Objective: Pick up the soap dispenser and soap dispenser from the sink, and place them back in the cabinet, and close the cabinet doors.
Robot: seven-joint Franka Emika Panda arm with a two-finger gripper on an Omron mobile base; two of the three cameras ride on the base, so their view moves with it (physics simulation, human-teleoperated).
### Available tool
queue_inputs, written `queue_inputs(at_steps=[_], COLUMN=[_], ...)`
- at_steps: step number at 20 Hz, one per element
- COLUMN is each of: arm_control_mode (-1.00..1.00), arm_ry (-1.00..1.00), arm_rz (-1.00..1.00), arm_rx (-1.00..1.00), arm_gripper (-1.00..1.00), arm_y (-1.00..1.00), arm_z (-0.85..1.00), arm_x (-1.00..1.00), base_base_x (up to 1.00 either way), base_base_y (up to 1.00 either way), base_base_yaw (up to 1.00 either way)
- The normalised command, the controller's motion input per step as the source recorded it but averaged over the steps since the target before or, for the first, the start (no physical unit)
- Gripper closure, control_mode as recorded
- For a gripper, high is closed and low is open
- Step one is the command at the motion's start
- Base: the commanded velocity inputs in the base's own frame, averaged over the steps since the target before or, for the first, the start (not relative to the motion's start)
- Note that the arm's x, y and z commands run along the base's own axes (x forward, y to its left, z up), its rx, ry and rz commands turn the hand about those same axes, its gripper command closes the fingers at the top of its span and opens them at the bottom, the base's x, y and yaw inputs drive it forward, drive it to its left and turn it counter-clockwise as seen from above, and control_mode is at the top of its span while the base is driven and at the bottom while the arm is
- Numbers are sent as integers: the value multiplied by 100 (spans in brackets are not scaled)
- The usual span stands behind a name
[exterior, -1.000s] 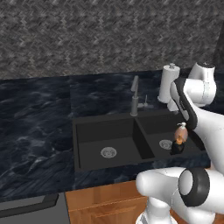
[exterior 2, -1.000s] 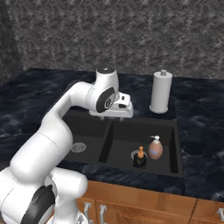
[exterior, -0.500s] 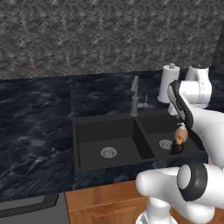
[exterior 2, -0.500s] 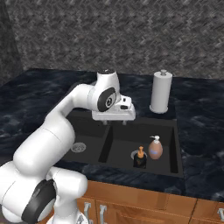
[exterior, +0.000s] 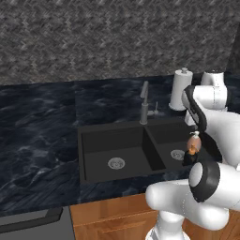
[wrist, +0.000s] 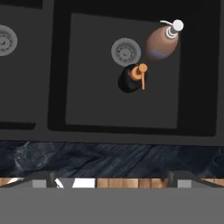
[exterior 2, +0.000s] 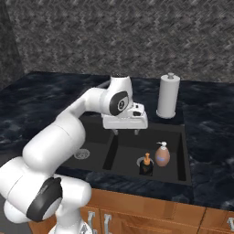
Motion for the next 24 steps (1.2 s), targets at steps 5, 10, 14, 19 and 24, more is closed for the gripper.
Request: queue_inputs(at_steps=[5, 10, 14, 19, 24], arm_control_mode=[-100, -100, -100, -100, -100], arm_ry=[9, 5, 0, 0, 0], arm_rz=[0, 0, 0, 0, 0], arm_rx=[0, 0, 0, 7, 13], arm_gripper=[-100, -100, -100, -100, -100], arm_y=[-20, -9, 0, -10, -20], arm_z=[-20, -24, -23, -22, -21], arm_x=[0, 9, 38, 40, 30], base_base_x=[0, 0, 0, 0, 0], base_base_y=[0, 0, 0, 0, 0], base_base_yaw=[0, 0, 0, 0, 0])
